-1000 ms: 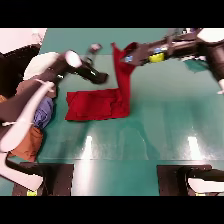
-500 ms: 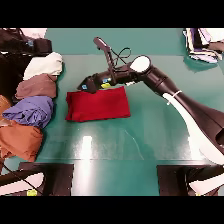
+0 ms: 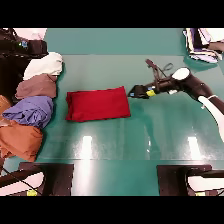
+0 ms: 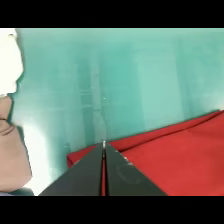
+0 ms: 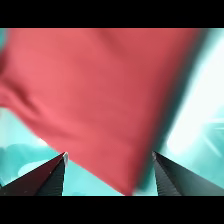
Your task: Fold the shirts.
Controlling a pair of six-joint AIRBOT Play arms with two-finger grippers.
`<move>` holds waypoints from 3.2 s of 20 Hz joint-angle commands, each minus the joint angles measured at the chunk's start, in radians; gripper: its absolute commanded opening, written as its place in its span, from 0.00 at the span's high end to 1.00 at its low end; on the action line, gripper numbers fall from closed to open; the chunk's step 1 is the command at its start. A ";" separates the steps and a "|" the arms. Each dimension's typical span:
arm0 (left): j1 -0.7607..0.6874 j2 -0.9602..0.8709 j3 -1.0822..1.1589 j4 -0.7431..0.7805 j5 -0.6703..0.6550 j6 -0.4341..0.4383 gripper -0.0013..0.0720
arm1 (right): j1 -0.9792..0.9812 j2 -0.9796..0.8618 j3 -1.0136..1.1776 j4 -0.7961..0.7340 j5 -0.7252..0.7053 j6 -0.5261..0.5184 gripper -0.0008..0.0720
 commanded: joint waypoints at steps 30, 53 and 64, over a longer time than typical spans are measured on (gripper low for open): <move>-0.219 -0.002 0.000 -0.015 0.014 -0.023 0.95 | -0.828 0.282 -0.129 -0.072 -0.086 0.051 0.97; -0.219 -0.002 0.000 -0.018 0.058 -0.043 0.95 | -1.240 0.580 -0.397 -0.600 0.050 0.244 0.31; -0.219 -0.002 0.000 -0.019 0.094 -0.043 0.95 | -0.966 0.581 -0.167 -0.404 0.151 0.253 0.32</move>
